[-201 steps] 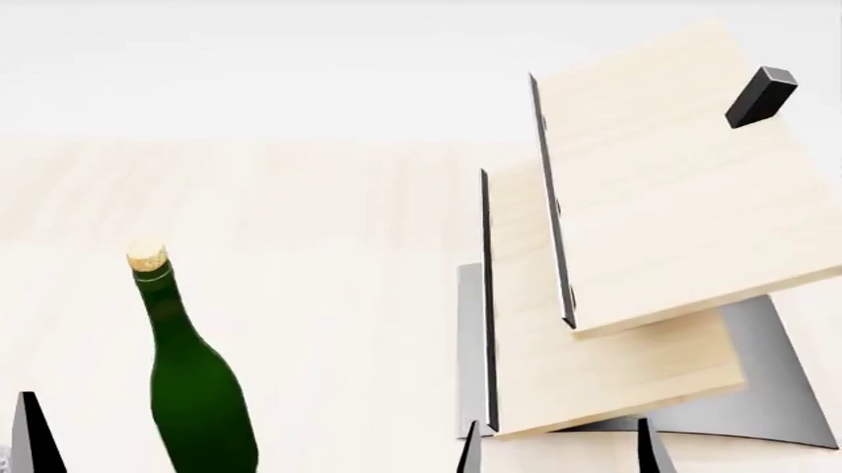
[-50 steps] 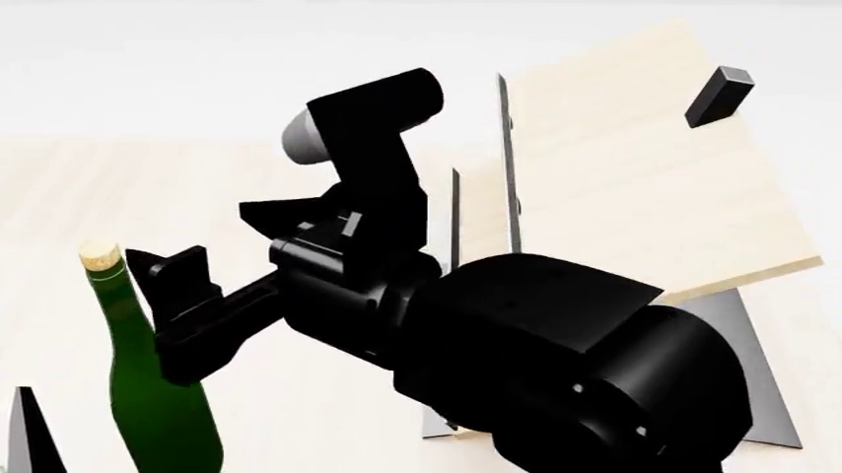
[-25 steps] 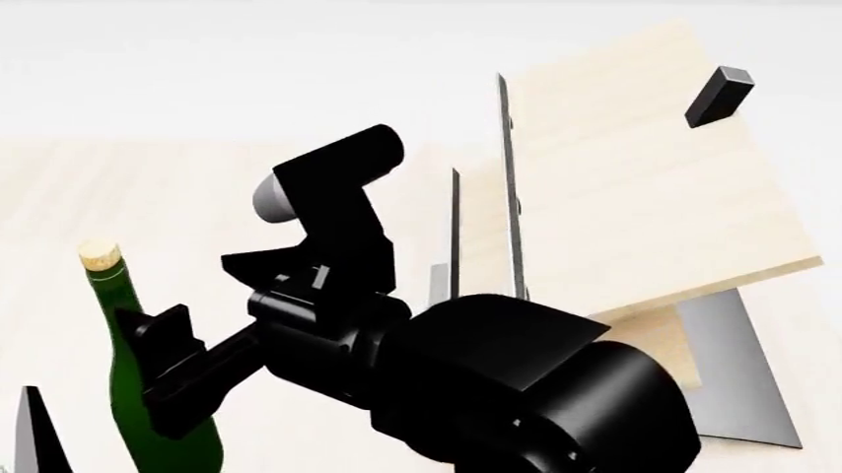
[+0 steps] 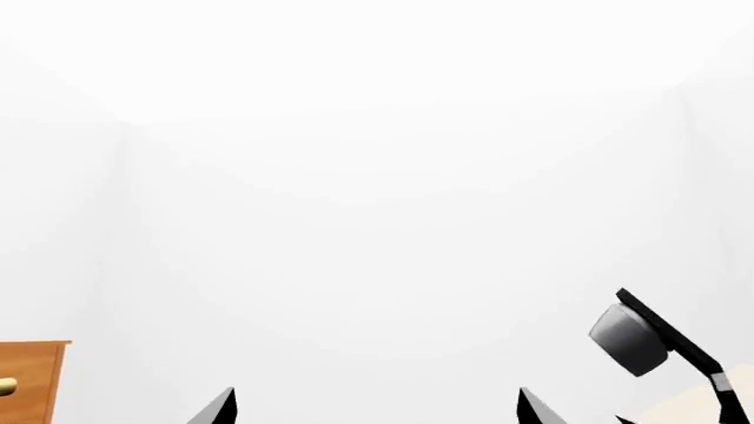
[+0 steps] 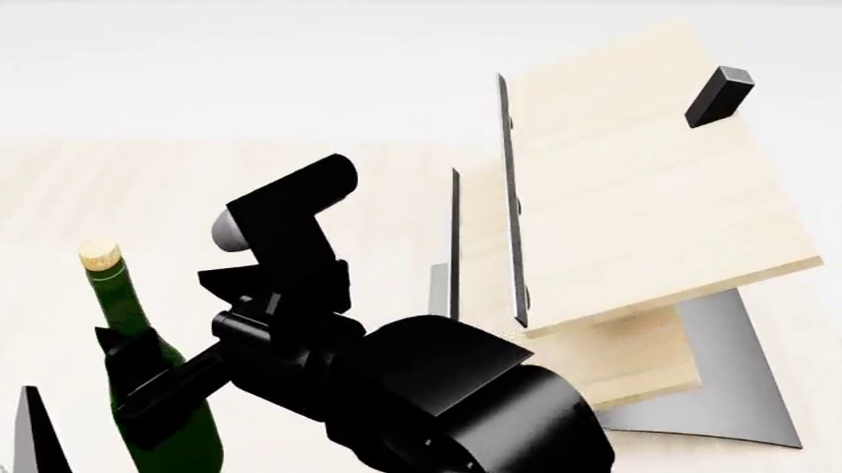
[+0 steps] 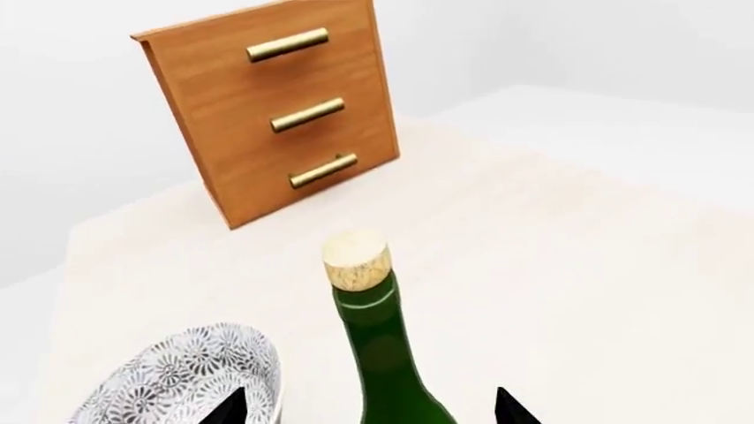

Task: Put the wine bottle on the wine rack.

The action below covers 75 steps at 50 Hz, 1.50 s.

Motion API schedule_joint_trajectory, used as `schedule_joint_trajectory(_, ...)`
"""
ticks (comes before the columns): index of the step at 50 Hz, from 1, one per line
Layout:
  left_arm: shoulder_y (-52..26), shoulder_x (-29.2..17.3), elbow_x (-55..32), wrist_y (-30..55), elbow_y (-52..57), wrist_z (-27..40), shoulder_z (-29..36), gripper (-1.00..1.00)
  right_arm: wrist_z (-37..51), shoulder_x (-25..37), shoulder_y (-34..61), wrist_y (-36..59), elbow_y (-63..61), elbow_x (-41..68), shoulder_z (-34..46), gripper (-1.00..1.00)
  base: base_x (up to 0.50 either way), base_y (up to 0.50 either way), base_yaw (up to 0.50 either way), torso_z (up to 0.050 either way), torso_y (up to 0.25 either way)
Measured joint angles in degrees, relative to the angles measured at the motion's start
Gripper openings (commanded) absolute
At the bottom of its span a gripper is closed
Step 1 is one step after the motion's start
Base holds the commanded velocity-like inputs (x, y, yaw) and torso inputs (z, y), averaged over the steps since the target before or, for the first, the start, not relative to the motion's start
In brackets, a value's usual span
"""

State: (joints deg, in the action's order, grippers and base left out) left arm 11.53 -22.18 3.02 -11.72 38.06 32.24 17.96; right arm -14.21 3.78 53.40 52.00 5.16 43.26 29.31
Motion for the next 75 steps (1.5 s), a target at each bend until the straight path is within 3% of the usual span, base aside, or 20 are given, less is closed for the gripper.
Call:
schedule_joint_trajectory(19,-0.17,-0.28,-0.33,0.28,0.36,0.22,0.05,1.00,-0.14,-2.61,3.04,-8.42,8.17,0.53,3.40,1.00,0.00,0.00,0.00,0.000,0.001)
schedule_joint_trajectory(31,-0.25,-0.44,-0.46,0.29,0.37,0.42,0.08,1.00,0.74,-3.29,6.98,-17.28,16.86,4.11,10.91,1.00,0.00,0.00,0.00,0.000,0.000)
schedule_joint_trajectory(55,-0.37,-0.78,-0.85,0.16,0.19,0.81,0.06,1.00,4.17,-3.73,18.97,-44.53,34.68,31.70,46.98,1.00,0.00,0.00,0.00,0.000,0.000)
schedule_joint_trajectory(67,-0.46,-0.94,-0.99,0.28,0.28,0.95,0.11,1.00,4.57,-3.76,21.33,-50.74,37.08,40.54,56.08,1.00,0.00,0.00,0.00,0.000,0.000)
schedule_joint_trajectory(68,-0.47,-0.94,-0.99,0.30,0.29,0.96,0.13,1.00,4.61,-3.76,21.44,-51.05,37.20,40.95,56.49,-1.00,0.00,0.00,0.00,0.000,0.000)
schedule_joint_trajectory(75,-0.50,-1.01,-0.98,0.33,0.30,1.04,0.23,1.00,4.85,-3.74,21.80,-52.57,37.76,43.38,58.70,-1.00,0.00,0.00,0.00,0.000,0.000)
